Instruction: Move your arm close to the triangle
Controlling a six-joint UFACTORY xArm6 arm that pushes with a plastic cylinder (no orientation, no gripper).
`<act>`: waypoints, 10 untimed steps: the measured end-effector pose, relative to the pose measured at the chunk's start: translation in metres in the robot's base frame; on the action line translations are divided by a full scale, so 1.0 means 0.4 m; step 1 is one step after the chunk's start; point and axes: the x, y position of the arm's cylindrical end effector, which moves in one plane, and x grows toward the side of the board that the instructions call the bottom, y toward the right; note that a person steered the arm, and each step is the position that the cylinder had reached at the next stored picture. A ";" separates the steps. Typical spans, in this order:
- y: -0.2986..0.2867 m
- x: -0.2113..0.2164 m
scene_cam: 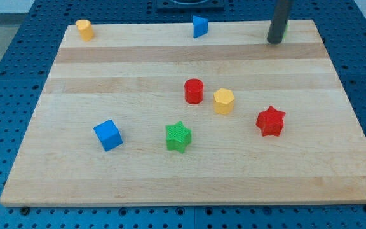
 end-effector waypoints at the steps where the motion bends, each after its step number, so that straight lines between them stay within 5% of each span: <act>1: 0.006 -0.026; 3: -0.073 0.016; 10: -0.316 -0.131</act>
